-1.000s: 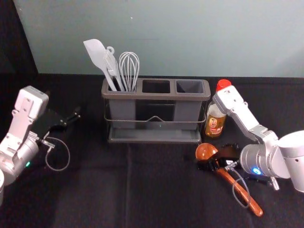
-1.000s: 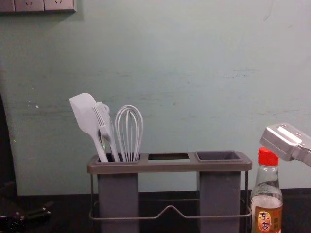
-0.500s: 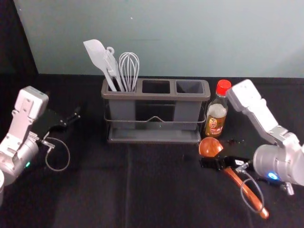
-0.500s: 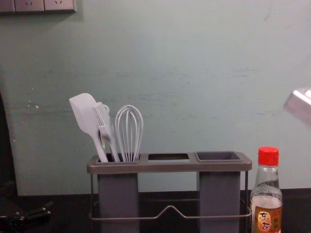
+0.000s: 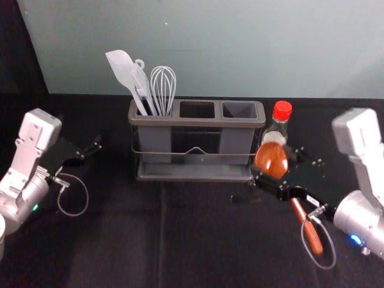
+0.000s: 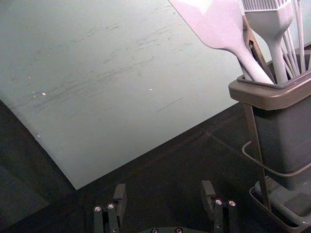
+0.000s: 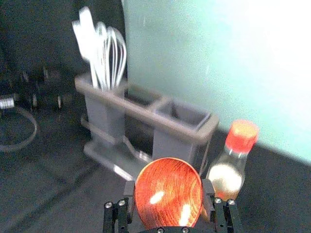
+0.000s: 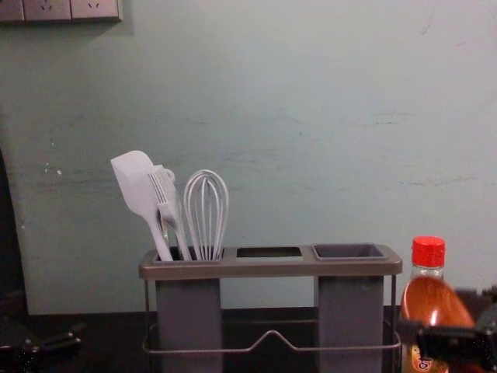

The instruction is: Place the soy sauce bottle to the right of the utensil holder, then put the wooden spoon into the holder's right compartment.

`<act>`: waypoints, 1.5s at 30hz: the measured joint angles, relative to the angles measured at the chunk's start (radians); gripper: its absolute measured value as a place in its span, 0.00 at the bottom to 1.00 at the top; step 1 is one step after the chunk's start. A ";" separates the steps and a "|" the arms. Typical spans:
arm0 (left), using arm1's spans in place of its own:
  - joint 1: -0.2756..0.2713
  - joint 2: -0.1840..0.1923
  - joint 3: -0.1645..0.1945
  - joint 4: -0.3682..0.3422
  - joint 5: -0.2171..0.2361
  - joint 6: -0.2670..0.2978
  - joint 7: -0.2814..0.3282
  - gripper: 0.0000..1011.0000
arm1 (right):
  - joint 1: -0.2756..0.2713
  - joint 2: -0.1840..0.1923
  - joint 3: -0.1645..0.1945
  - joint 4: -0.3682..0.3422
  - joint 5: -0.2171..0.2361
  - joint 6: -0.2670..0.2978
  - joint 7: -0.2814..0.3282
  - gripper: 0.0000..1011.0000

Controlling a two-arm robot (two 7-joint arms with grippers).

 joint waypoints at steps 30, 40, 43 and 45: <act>0.000 0.000 0.000 0.000 0.000 0.000 0.000 0.99 | -0.037 -0.015 -0.006 0.112 0.048 -0.418 0.000 0.83; 0.000 0.000 0.000 0.000 0.000 0.000 0.000 0.99 | -0.037 -0.015 -0.005 0.111 0.049 -0.417 0.000 0.83; 0.000 0.000 0.000 0.000 0.000 0.000 0.000 0.99 | -0.037 -0.015 -0.004 0.110 0.049 -0.417 0.000 0.83; 0.000 0.000 0.000 0.000 0.000 0.000 0.000 0.99 | -0.037 -0.015 -0.004 0.110 0.049 -0.417 0.000 0.83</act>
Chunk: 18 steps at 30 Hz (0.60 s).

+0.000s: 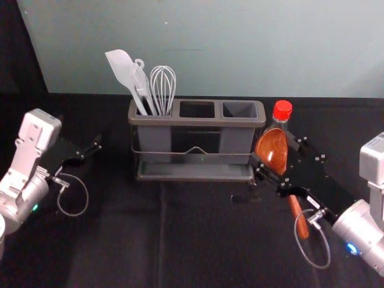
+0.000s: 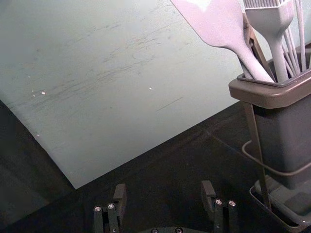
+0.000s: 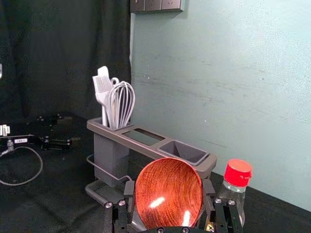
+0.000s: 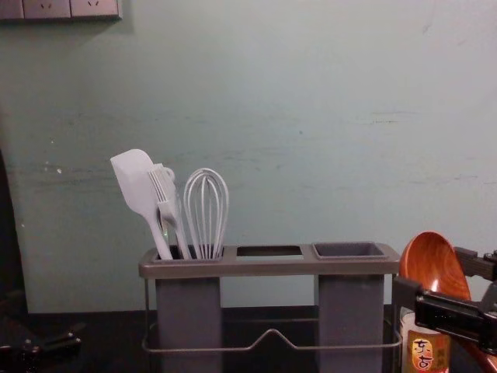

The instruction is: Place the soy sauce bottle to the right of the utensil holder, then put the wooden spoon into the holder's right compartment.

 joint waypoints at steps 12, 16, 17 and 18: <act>0.000 0.000 0.000 0.000 0.000 0.000 0.000 0.99 | 0.072 0.007 -0.021 0.000 0.016 -0.038 -0.013 0.83; 0.000 0.000 0.000 0.000 0.000 0.000 0.000 0.99 | 0.148 0.008 -0.050 0.012 0.013 -0.041 -0.006 0.83; 0.000 0.000 0.000 0.000 0.000 0.000 0.000 0.99 | 0.161 0.008 -0.056 0.017 0.013 -0.042 -0.004 0.83; 0.000 0.000 0.000 0.000 0.000 0.000 0.000 0.99 | 0.174 0.007 -0.061 0.021 0.012 -0.042 -0.003 0.83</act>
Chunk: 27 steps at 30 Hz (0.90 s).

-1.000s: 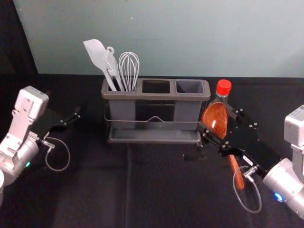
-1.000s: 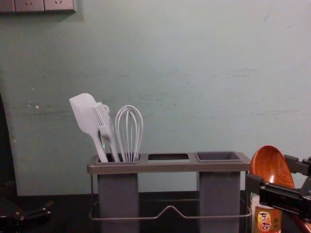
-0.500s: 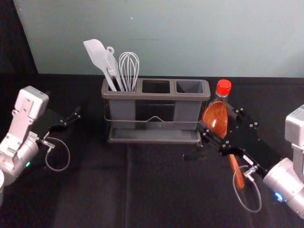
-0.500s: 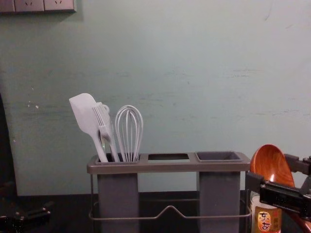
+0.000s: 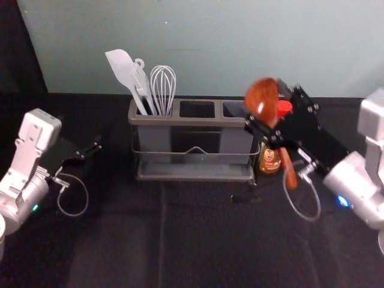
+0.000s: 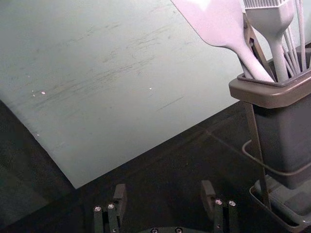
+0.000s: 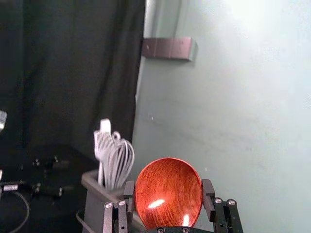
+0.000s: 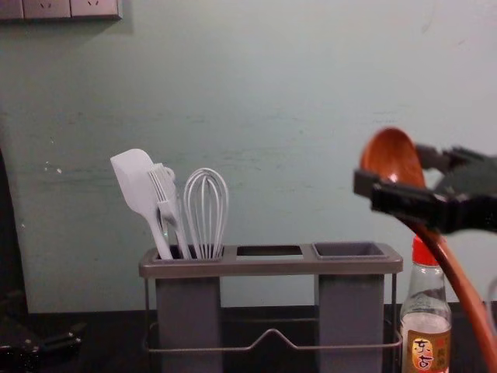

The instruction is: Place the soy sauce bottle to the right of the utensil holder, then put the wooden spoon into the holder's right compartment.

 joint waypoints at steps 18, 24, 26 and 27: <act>0.000 0.000 0.000 0.000 0.000 0.000 0.000 0.99 | 0.267 -0.044 -0.116 0.130 -0.038 -0.014 -0.001 0.83; 0.000 0.000 0.000 0.000 0.000 0.000 0.000 0.99 | 0.324 -0.086 -0.135 0.189 -0.054 -0.081 -0.028 0.83; 0.000 0.000 0.000 0.000 0.000 0.000 0.000 0.99 | 0.336 -0.096 -0.138 0.203 -0.055 -0.093 -0.033 0.83; 0.000 0.000 0.000 0.000 0.000 0.000 0.000 0.99 | 0.342 -0.100 -0.139 0.209 -0.056 -0.097 -0.035 0.83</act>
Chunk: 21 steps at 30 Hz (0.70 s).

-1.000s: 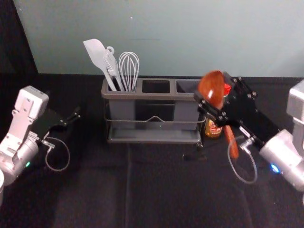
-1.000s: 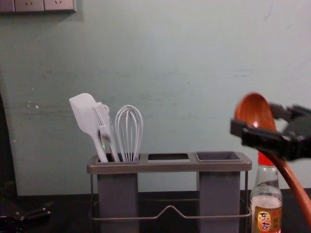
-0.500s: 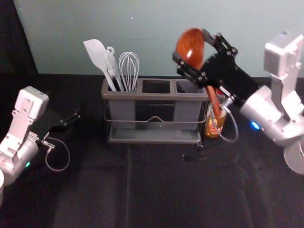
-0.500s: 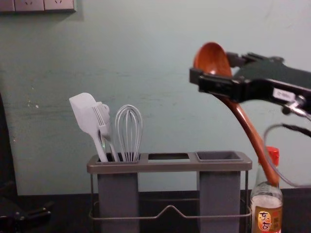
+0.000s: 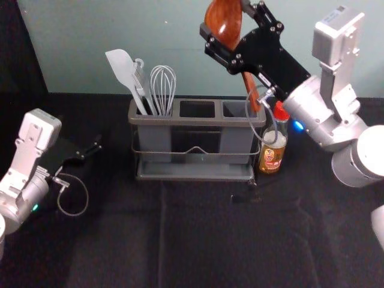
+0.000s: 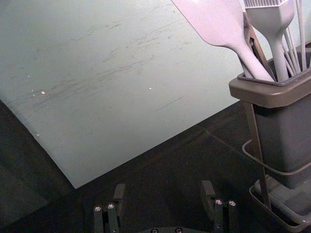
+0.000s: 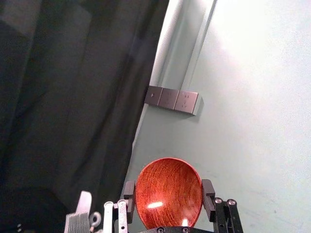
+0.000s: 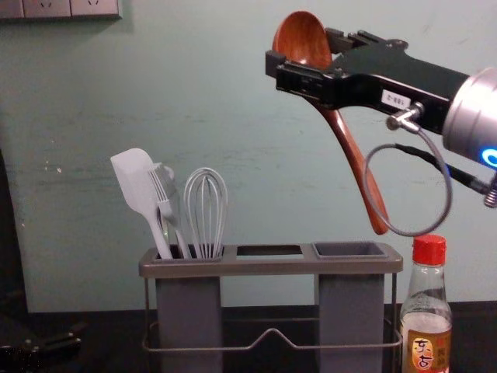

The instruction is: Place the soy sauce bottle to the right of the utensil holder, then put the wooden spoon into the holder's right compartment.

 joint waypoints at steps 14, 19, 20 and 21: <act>0.000 0.000 0.000 0.000 0.000 0.000 0.000 0.99 | 0.077 -0.062 -0.016 0.157 0.002 -0.068 -0.006 0.83; 0.000 0.000 0.000 0.000 0.000 0.000 0.000 0.99 | 0.087 -0.080 -0.014 0.217 0.014 -0.111 0.002 0.83; 0.000 0.000 0.000 0.000 0.000 0.000 0.000 0.99 | 0.087 -0.083 -0.013 0.224 0.017 -0.117 0.004 0.83; 0.000 0.000 0.000 0.000 0.000 0.000 0.000 0.99 | 0.087 -0.087 -0.011 0.231 0.021 -0.124 0.005 0.83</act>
